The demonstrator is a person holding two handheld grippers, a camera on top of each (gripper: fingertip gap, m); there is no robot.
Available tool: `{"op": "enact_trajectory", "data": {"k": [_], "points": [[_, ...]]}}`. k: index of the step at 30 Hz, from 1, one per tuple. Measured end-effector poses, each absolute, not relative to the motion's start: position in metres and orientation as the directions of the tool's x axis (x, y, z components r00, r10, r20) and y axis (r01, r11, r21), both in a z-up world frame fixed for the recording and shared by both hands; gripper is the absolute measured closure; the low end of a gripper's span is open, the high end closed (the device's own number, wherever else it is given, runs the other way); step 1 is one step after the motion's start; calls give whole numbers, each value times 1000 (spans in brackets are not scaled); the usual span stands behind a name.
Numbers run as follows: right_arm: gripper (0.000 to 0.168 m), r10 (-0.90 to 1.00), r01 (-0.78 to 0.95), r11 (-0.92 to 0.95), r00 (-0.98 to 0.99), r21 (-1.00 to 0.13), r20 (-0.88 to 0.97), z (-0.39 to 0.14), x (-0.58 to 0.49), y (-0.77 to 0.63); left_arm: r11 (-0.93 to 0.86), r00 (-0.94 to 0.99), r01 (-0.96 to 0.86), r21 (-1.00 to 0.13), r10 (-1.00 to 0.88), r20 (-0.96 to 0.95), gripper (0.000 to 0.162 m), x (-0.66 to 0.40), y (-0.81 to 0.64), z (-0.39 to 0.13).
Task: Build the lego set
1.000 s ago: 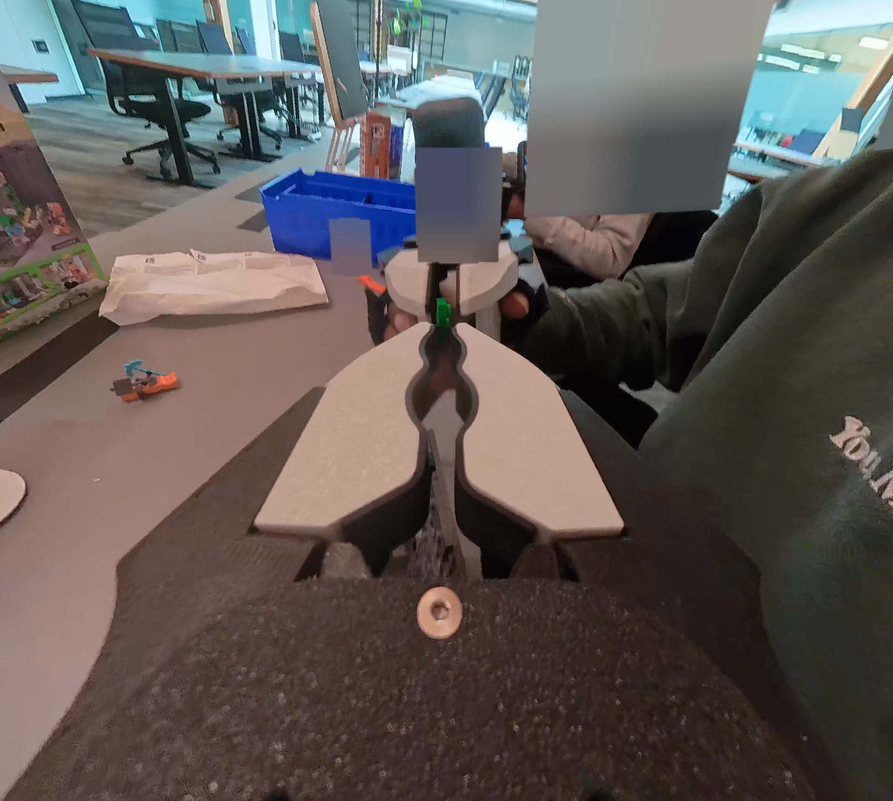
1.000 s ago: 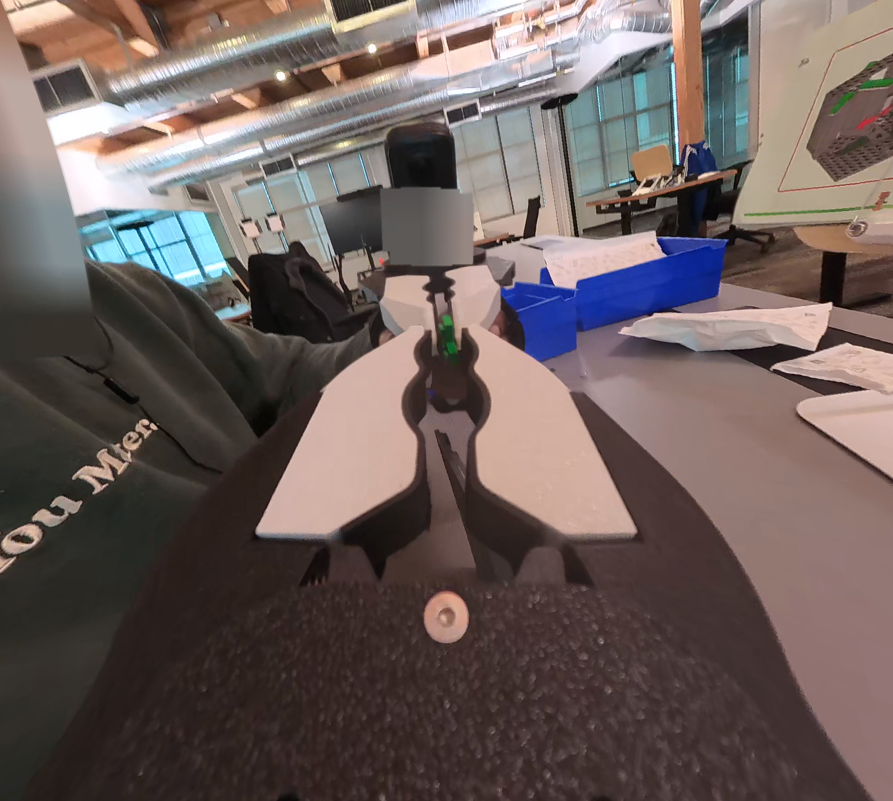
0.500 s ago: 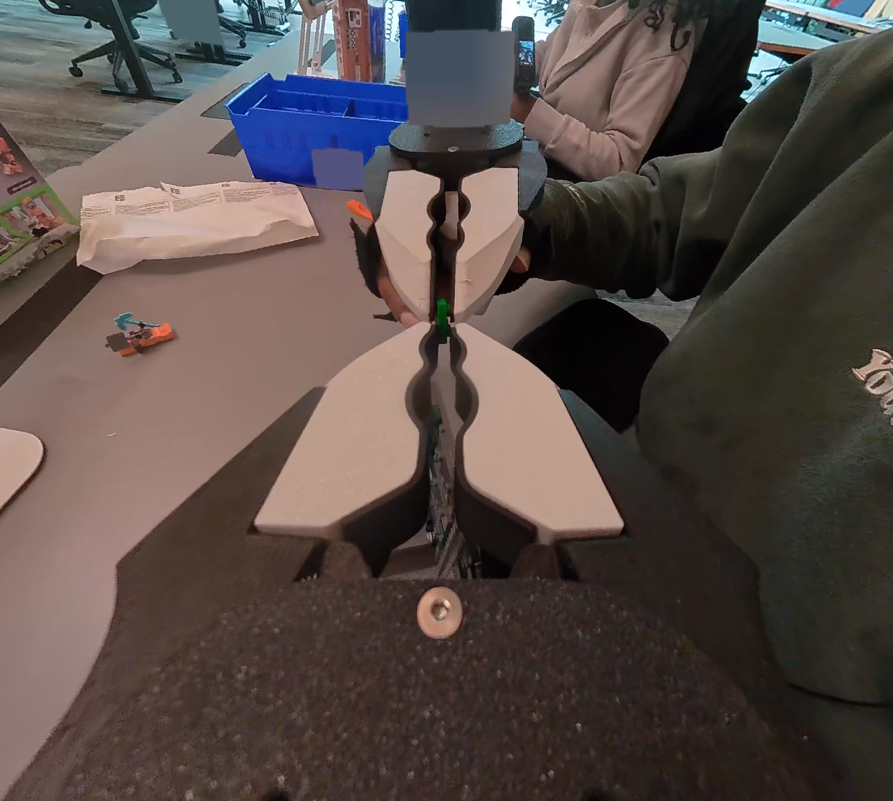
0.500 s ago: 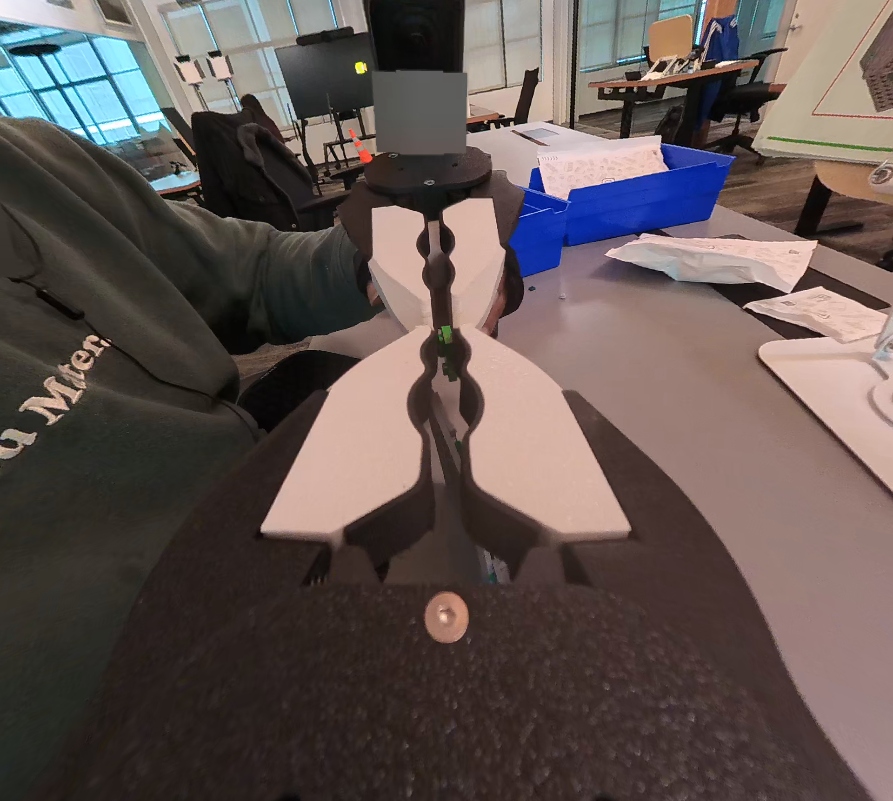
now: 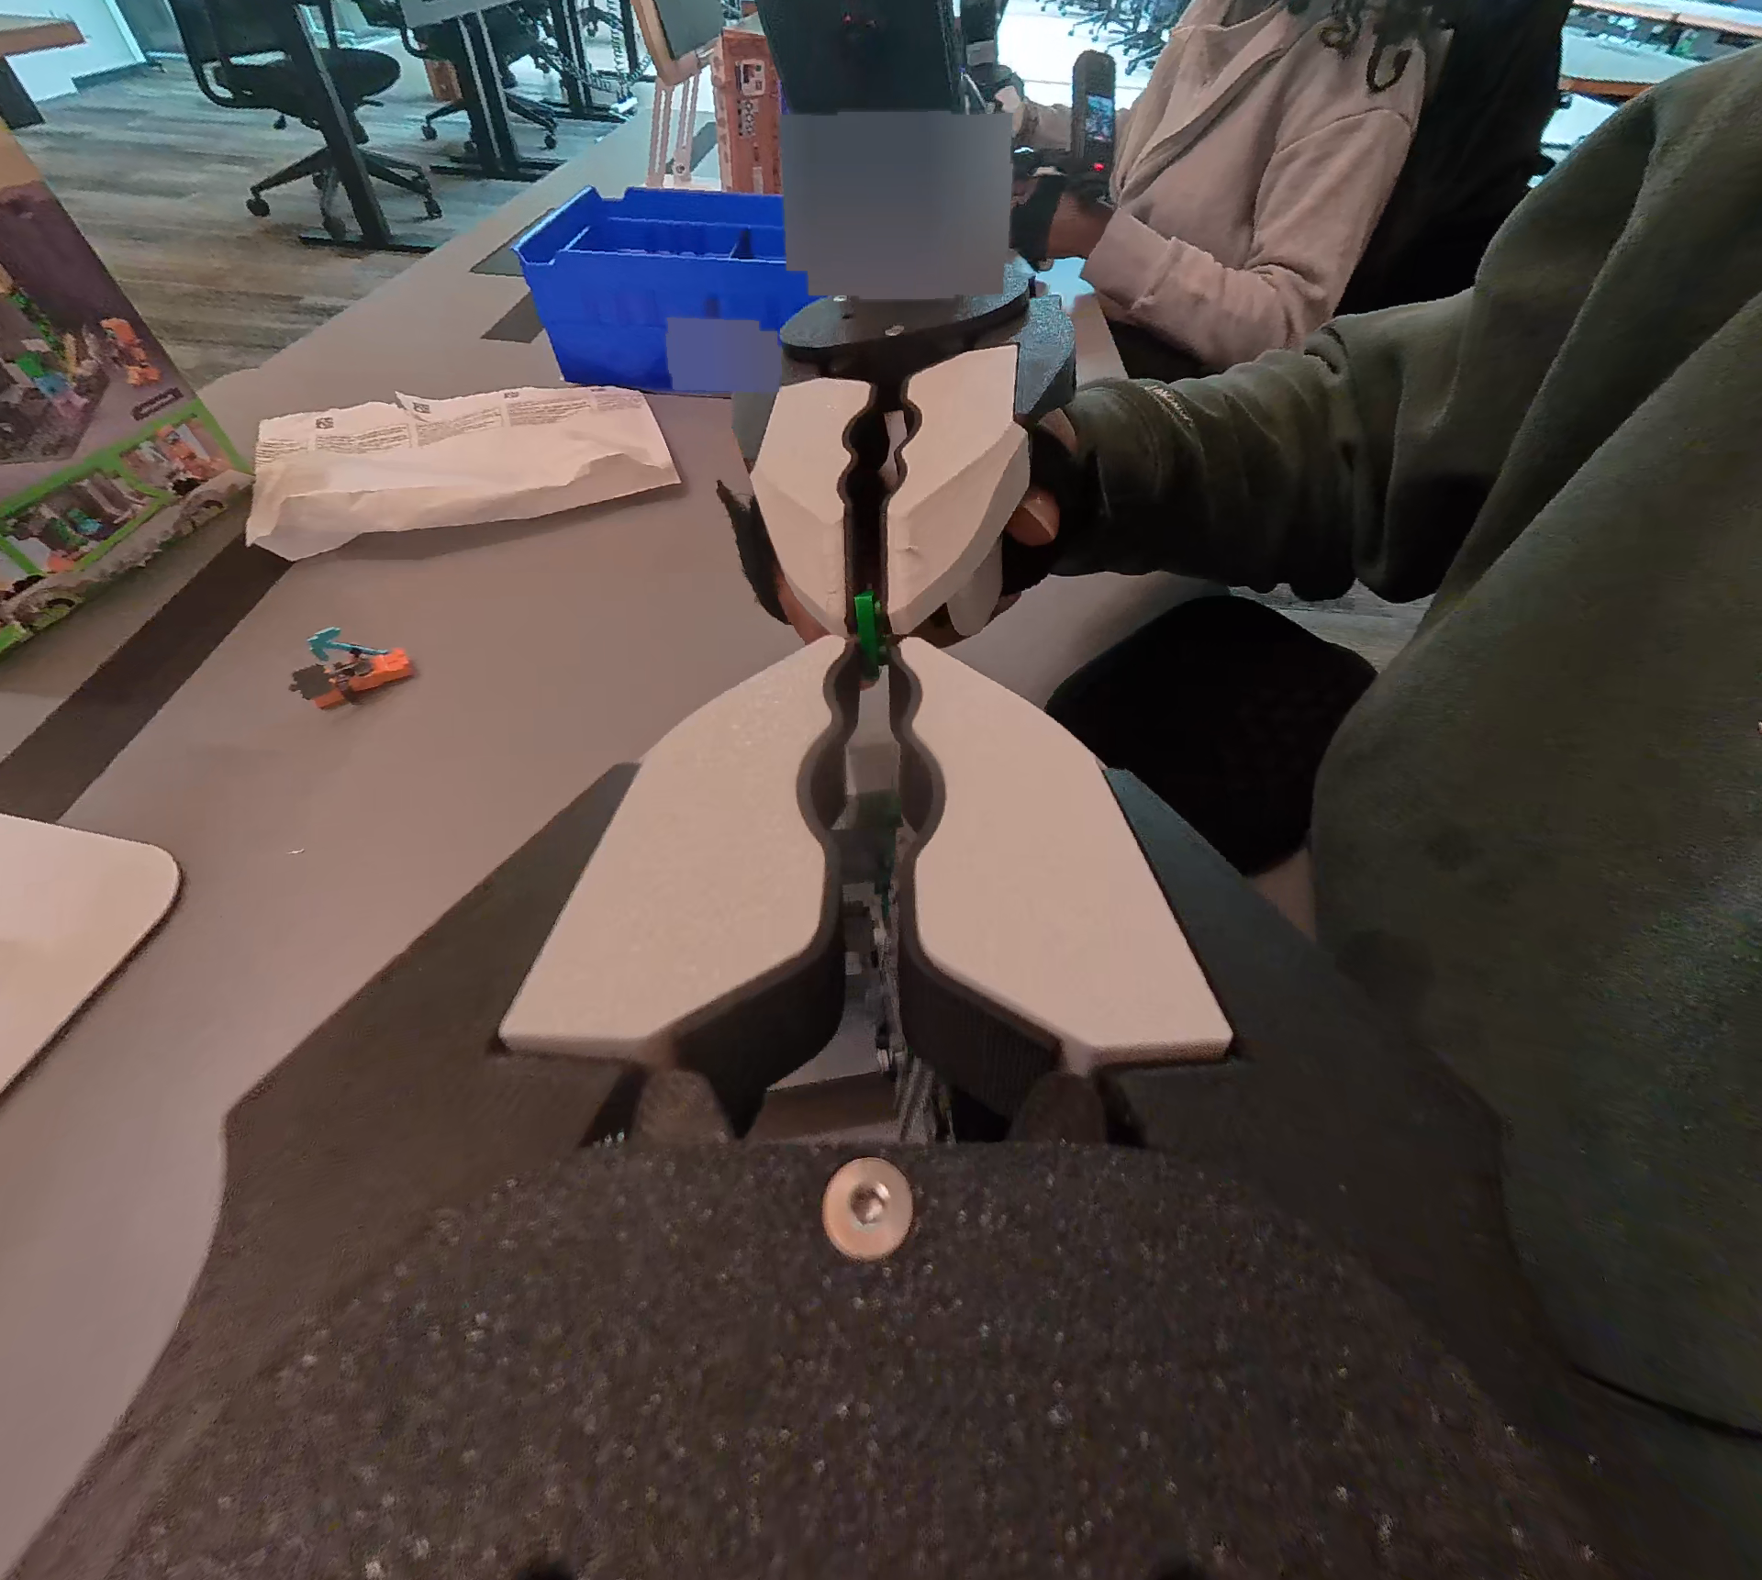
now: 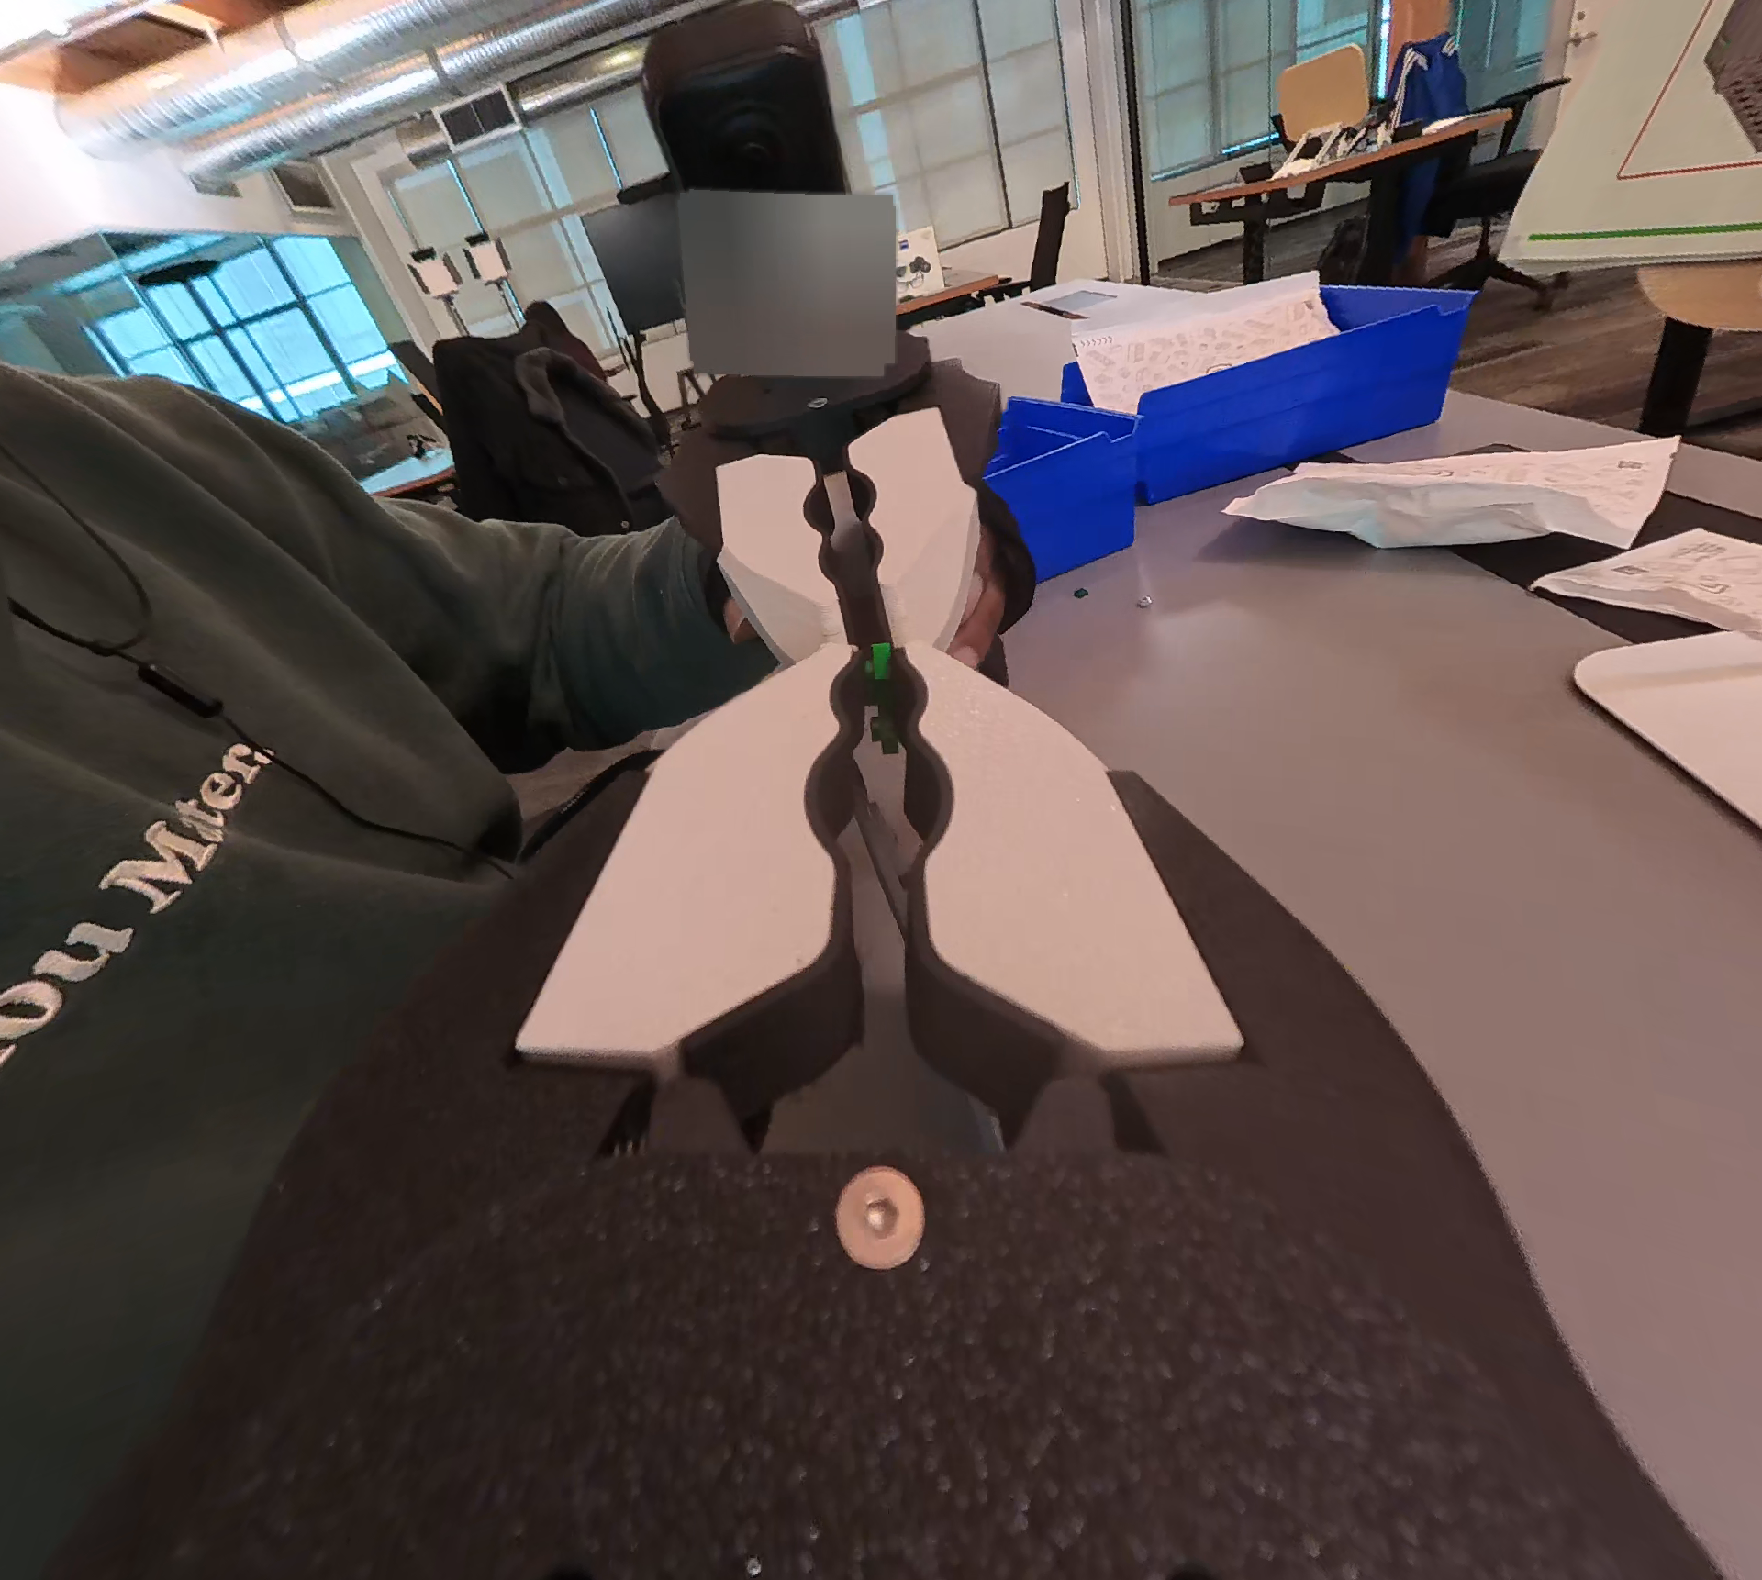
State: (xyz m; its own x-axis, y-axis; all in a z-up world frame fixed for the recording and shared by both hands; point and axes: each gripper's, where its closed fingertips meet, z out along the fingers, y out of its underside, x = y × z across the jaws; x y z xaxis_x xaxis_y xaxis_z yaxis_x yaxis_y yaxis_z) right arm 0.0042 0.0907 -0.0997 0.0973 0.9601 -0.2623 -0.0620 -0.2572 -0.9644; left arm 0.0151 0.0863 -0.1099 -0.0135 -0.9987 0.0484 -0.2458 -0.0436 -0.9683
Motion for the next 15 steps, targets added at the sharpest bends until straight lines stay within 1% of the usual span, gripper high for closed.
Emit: {"op": "enact_trajectory", "data": {"k": [12,15], "points": [[164,942,-114,-310,95,-944,-321,-97,2,97,19,72,-220,-975,-997,-35,156,11,93,-106],[164,936,-131,-325,93,-936,-338,-96,3,99,32,102,-206,-978,-993,-54,160,8,95,-104]]}}
